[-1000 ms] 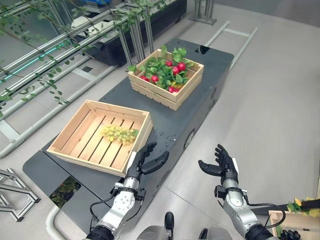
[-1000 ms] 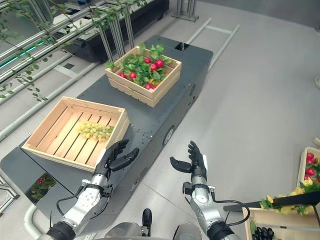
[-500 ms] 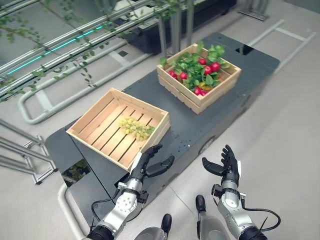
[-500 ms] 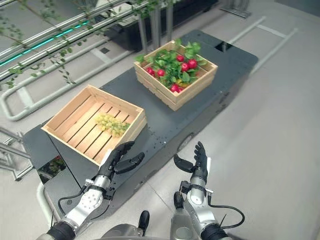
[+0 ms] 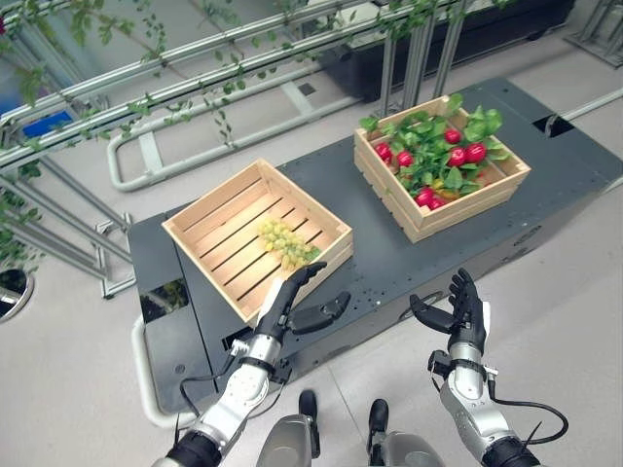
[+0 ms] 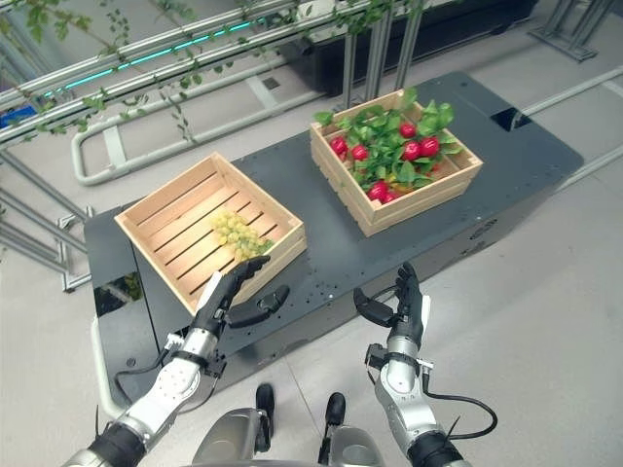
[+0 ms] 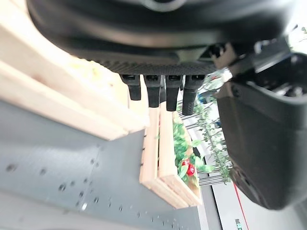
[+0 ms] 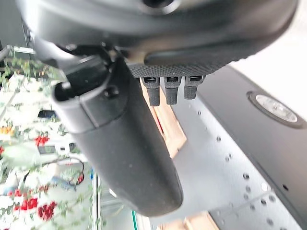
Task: Pick up the fruits from the basket on one side to the basket on the other side
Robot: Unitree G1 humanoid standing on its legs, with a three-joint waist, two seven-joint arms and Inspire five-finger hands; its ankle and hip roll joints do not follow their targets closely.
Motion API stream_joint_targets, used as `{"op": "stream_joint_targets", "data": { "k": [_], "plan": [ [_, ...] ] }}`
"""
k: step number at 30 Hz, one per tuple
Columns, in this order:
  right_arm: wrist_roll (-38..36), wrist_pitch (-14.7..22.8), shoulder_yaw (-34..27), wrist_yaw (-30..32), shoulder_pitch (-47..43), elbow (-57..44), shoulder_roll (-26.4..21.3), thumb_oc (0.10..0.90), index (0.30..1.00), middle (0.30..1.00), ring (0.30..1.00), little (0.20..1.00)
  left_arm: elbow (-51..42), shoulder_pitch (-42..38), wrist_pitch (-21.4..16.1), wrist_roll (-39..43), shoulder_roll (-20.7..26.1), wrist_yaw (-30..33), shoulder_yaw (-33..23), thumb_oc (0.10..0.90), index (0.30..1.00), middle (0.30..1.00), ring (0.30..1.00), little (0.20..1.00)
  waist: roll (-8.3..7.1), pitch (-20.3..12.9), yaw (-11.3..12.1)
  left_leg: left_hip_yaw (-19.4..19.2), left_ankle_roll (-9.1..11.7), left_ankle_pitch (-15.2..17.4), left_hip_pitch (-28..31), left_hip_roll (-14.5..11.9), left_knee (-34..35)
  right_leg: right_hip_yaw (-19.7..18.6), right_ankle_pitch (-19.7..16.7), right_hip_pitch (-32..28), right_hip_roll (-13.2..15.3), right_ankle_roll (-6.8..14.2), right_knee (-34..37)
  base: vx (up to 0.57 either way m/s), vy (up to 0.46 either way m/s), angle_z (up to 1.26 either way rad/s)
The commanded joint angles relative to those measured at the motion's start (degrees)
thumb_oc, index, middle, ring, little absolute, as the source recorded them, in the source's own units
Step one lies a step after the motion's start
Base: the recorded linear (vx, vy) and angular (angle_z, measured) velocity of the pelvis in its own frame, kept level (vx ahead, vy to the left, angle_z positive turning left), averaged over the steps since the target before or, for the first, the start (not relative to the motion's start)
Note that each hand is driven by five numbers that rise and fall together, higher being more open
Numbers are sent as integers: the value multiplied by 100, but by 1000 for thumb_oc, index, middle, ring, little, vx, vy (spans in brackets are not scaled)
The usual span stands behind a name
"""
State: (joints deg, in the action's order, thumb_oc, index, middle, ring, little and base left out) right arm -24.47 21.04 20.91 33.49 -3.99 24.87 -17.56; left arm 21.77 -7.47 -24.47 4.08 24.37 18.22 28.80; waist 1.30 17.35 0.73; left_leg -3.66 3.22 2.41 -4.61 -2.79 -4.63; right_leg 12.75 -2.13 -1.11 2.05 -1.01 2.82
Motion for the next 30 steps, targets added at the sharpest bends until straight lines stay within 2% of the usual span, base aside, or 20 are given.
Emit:
{"op": "stream_joint_targets", "data": {
  "k": [1, 3, 4, 6, 10, 17, 19, 21, 23, 25, 26, 27, 30],
  "plan": [
    [363, 761, -233, -47, -65, -634, -203, 800, 900, 900, 900, 900, -967, -464, -603, 513, 294, 243, -452, 800, 900, 900, 900, 900, -12, -299, -42, -10, -227, -152, 432, 107, 309, -132, 488, -42, 470, 339, -650, 233, 56, 8],
    [411, 629, -357, -157, 153, -717, -123, 800, 900, 900, 900, 900, -1229, -240, -670, 824, 245, 287, -1010, 800, 900, 900, 900, 900, 8, -443, -23, 44, -221, -155, 668, 115, 581, -64, 518, -177, 463, 354, -526, 204, 52, 15],
    [419, 615, -381, -172, 179, -728, -108, 800, 900, 900, 900, 900, -1310, -206, -643, 814, 249, 308, -1105, 800, 900, 900, 900, 900, 10, -458, -18, 54, -220, -154, 693, 117, 621, -51, 527, -197, 457, 352, -510, 164, 46, 5],
    [477, 513, -468, -299, 284, -782, -31, 800, 900, 900, 900, 900, -1589, -112, -536, 543, 268, 772, -1546, 800, 900, 900, 900, 900, 22, -507, 1, 77, -199, -159, 803, 117, 769, 7, 579, -289, 436, 352, -438, 137, 59, 9],
    [512, 375, -429, -349, 222, -825, -99, 800, 900, 900, 900, 900, -1678, -350, -328, 134, 456, 1278, -1891, 800, 900, 900, 900, 900, 57, -482, -15, 106, -170, -182, 773, 133, 824, 17, 632, -262, 444, 337, -426, 38, 80, 19],
    [362, 252, -245, -738, -270, -972, -547, 800, 900, 900, 900, 900, -800, -1379, 213, -562, 1009, 2591, -1993, 800, 900, 900, 900, 900, 224, -163, -179, 41, -117, -218, 495, 144, 716, 7, 880, 138, 512, 276, -850, -73, 141, 9],
    [283, 231, -225, -848, -533, -974, -761, 800, 900, 900, 900, 900, -300, -1833, 388, -1042, 1285, 2973, -1885, 800, 900, 900, 900, 900, 271, 16, -265, -15, -80, -205, 275, 151, 541, -39, 963, 371, 530, 237, -1043, -142, 138, -2],
    [160, 206, -209, -968, -870, -922, -1027, 800, 900, 900, 900, 900, 154, -2390, 803, -1465, 1702, 3295, -1626, 800, 900, 900, 900, 900, 296, 262, -364, -73, -58, -209, 10, 164, 361, -134, 995, 657, 517, 202, -1209, -198, 140, -3],
    [79, 199, -201, -1037, -1003, -861, -1107, 800, 900, 900, 900, 900, 468, -2648, 982, -1711, 1919, 3355, -1424, 800, 900, 900, 900, 900, 293, 371, -410, -150, -54, -200, -108, 151, 259, -164, 1013, 806, 506, 187, -1314, -150, 98, -12],
    [-57, 198, -157, -1126, -1210, -801, -1275, 800, 900, 900, 900, 900, 945, -3153, 1431, -1995, 2372, 3194, -848, 800, 900, 900, 900, 900, 248, 599, -501, -253, -49, -158, -387, 142, -30, -237, 1027, 1099, 485, 171, -1521, -143, 81, -30],
    [-66, 206, -152, -1143, -1241, -790, -1297, 800, 900, 900, 900, 900, 997, -3226, 1499, -2097, 2425, 3162, -766, 800, 900, 900, 900, 900, 237, 636, -508, -269, -50, -148, -436, 140, -79, -247, 1029, 1149, 482, 167, -1554, -165, 79, -19],
    [-131, 233, -161, -1240, -1343, -772, -1405, 800, 900, 900, 900, 900, 1166, -3483, 1766, -2511, 2647, 3011, -453, 800, 900, 900, 900, 900, 189, 781, -549, -318, -46, -117, -636, 144, -288, -282, 1023, 1327, 476, 157, -1673, -102, 65, -22],
    [-372, 234, -183, -1401, -1470, -695, -1589, 800, 900, 900, 900, 900, 1356, -3939, 1928, -2783, 2944, 2984, 28, 800, 900, 900, 900, 900, 114, 986, -587, -418, -72, -65, -917, 124, -545, -322, 1000, 1588, 474, 157, -1843, -92, 76, -14]
  ]
}}
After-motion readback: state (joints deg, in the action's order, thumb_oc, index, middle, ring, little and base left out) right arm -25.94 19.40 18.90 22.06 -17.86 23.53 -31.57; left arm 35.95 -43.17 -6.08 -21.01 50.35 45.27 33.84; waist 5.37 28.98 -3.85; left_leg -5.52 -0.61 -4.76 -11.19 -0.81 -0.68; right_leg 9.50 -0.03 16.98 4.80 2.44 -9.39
